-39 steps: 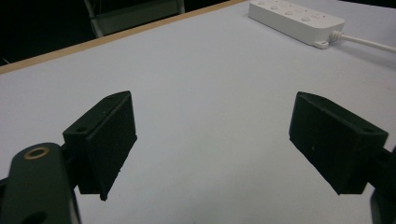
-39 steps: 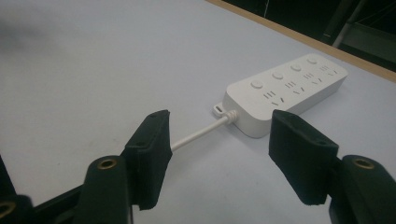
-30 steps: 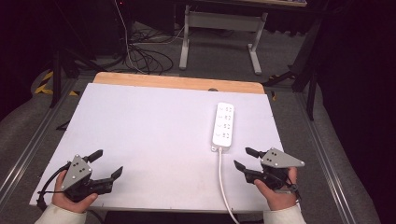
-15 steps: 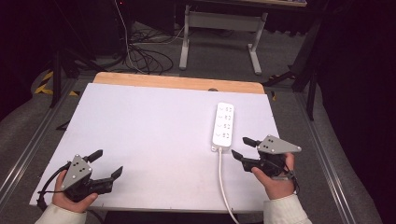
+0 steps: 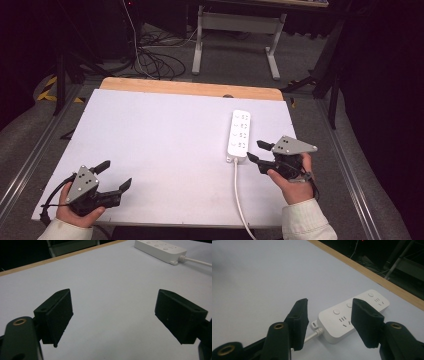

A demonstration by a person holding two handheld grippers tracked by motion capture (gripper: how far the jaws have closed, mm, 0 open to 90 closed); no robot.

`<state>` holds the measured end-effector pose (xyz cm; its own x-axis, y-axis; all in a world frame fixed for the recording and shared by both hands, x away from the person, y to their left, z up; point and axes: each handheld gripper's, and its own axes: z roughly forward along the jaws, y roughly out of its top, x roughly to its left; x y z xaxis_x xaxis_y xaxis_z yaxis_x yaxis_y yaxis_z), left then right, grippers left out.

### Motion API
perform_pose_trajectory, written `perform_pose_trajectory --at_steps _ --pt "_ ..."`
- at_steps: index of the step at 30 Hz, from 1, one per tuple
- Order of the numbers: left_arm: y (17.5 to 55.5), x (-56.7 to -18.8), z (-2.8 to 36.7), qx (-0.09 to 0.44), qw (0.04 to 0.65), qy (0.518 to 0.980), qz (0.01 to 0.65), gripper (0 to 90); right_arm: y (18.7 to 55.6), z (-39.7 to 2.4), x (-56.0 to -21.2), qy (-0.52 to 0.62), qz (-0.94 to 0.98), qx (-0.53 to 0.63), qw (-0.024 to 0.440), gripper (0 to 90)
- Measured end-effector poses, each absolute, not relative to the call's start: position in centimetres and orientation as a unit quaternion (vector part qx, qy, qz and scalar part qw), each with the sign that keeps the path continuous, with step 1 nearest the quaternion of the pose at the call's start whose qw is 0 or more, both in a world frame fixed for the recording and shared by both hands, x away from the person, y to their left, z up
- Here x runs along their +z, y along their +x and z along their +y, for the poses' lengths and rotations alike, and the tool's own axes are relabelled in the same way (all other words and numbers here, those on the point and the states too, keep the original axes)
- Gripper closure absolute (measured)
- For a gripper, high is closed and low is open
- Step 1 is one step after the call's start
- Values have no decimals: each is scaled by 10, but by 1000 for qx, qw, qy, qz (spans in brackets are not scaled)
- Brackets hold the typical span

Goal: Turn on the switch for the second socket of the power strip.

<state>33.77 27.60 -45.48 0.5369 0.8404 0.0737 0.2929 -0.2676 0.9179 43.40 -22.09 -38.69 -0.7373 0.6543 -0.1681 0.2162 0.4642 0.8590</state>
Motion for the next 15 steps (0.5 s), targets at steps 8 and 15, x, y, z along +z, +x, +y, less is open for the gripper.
perform_pose_trajectory --at_steps 8,15 --pt "335 -455 278 296 466 739 386 154 448 -217 -389 264 812 456 253 782" --pt "334 -455 278 298 463 740 386 154 469 -206 -394 268 816 448 248 900"
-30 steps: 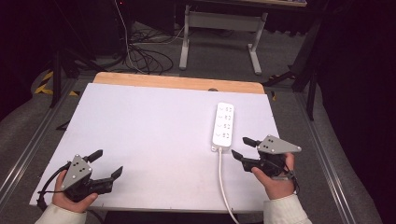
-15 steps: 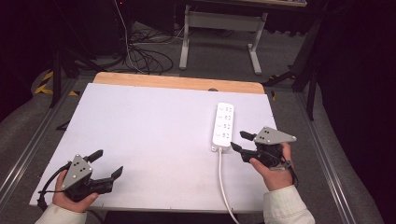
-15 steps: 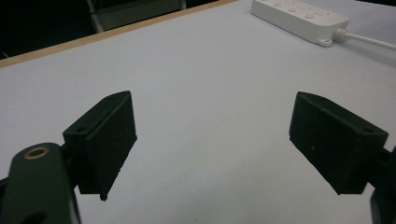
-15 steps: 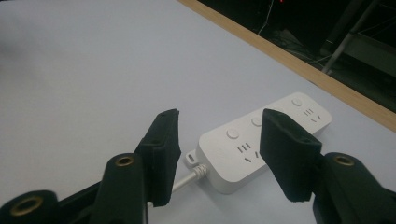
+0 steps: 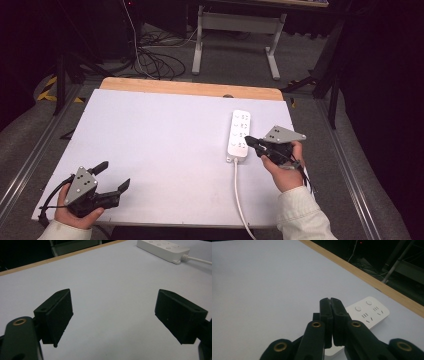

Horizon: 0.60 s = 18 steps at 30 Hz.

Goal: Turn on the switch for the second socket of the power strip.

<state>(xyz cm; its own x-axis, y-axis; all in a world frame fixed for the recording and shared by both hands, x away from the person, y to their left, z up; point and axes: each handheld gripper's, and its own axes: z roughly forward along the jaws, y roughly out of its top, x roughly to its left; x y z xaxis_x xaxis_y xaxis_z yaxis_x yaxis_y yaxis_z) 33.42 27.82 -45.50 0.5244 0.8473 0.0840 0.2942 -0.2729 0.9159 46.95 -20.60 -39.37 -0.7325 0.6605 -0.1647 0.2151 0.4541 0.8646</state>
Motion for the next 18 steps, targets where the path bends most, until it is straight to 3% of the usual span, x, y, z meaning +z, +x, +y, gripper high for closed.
perform_pose_trajectory --at_steps 18 --pt "334 -455 279 298 463 740 385 154 518 -190 -423 320 809 432 236 900"
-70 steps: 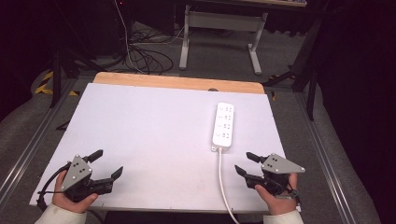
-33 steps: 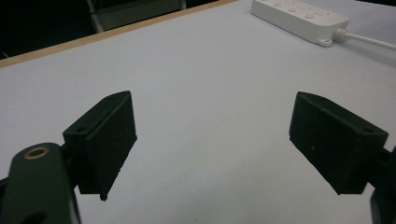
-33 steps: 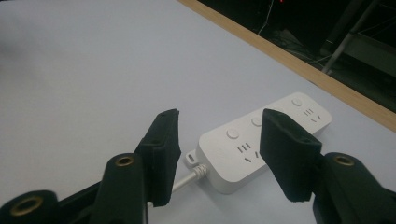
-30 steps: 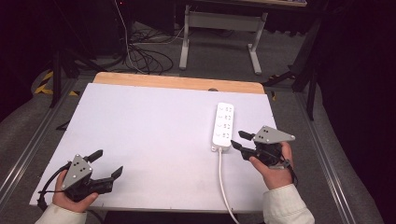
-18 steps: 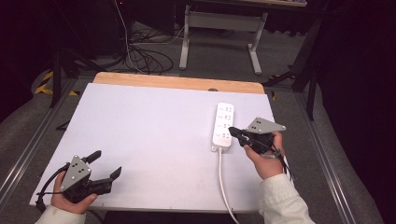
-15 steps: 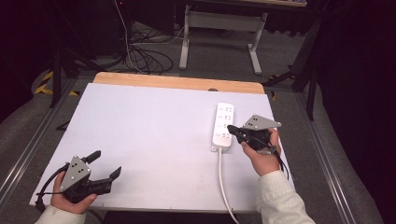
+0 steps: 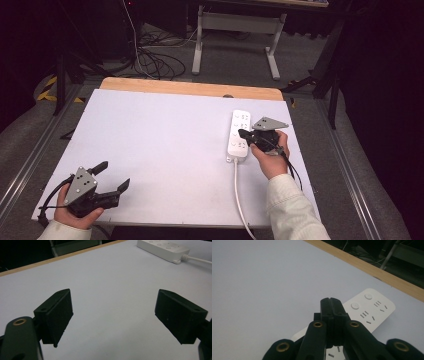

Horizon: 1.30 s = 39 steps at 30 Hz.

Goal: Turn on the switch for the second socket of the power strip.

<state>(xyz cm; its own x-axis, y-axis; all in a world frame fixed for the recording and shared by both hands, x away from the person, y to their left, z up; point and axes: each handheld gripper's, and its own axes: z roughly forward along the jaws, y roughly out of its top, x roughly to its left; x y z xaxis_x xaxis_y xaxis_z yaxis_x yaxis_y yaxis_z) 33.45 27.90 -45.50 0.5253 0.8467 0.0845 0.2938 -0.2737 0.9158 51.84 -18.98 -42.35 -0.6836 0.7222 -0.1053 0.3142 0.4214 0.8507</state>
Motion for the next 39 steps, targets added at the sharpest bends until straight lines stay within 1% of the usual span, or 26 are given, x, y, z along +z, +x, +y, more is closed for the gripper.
perform_pose_trajectory --at_steps 6,18,39 --pt "336 -456 279 300 453 744 388 154 530 -187 -433 335 806 428 237 900" --pt "337 -457 279 297 456 742 392 154 544 -183 -449 355 801 422 235 900" --pt "337 -458 279 298 459 741 389 154 560 -175 -465 381 795 413 231 900"
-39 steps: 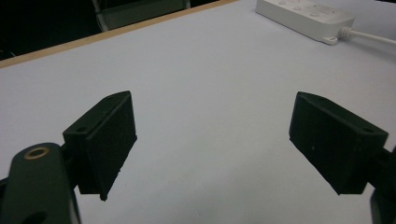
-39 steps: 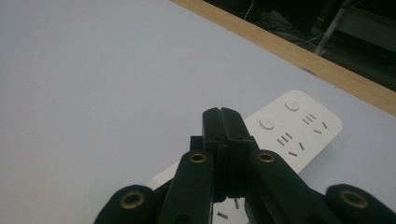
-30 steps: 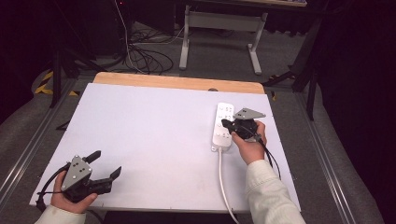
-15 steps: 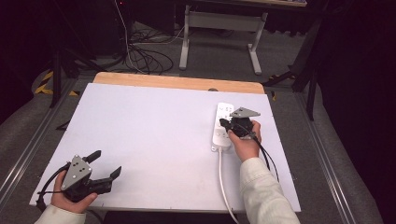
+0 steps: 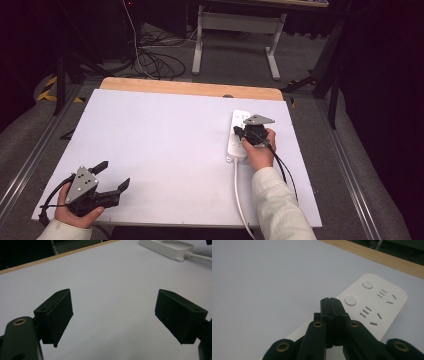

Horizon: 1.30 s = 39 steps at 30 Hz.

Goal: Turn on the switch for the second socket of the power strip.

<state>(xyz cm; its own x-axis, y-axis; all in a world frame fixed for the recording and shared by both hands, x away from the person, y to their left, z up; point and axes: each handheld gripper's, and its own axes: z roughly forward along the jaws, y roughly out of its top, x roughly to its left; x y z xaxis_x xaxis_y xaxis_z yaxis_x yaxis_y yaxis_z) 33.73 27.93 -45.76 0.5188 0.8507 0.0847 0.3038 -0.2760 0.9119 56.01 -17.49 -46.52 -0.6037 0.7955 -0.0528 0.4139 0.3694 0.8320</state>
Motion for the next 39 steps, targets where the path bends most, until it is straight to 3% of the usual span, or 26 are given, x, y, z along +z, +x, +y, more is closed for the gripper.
perform_pose_trajectory --at_steps 39 --pt "337 -457 279 297 457 743 388 154 561 -168 -470 380 804 385 248 900"
